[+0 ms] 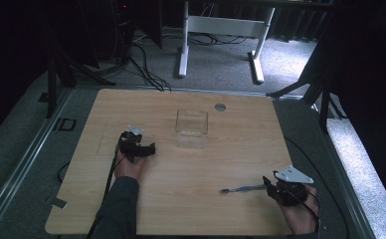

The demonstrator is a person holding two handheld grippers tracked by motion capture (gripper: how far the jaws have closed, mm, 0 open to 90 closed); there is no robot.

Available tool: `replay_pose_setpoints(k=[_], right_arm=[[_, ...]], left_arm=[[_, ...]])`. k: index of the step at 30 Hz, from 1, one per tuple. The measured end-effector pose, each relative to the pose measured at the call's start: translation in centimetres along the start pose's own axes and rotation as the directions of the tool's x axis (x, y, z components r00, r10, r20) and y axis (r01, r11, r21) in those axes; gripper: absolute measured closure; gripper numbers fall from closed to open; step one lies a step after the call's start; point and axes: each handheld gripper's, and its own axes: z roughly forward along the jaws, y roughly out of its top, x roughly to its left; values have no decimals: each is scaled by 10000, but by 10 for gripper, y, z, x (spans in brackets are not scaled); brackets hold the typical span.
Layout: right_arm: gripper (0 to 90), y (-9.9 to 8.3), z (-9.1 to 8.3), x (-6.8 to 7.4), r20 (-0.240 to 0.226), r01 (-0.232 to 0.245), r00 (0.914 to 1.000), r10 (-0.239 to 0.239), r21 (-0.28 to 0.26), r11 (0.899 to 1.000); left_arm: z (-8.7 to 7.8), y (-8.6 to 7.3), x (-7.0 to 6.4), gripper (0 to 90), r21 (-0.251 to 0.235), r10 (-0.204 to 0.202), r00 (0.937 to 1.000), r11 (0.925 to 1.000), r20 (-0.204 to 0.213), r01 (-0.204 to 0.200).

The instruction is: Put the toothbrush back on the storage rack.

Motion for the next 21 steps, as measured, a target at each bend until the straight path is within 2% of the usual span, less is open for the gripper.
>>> replay_pose_setpoints(k=[3,7,17,21], right_arm=[[562,2,-3,-2,-25,-6,10000,6,-109,9999],[566,4,-5,-2,-281,112,9995,-118,-233,9997],[577,11,-7,-4,-199,285,9994,-290,-270,9992],[578,14,-8,-6,-261,491,9984,-498,-272,9984]], left_arm=[[0,0,0,136,-1,1,10000,10000,0,-1],[0,0,0,136,-4,-7,10000,10000,0,7],[0,0,0,136,-4,-9,10000,10000,-1,9],[0,0,0,136,-6,-10,10000,10000,-2,10]])
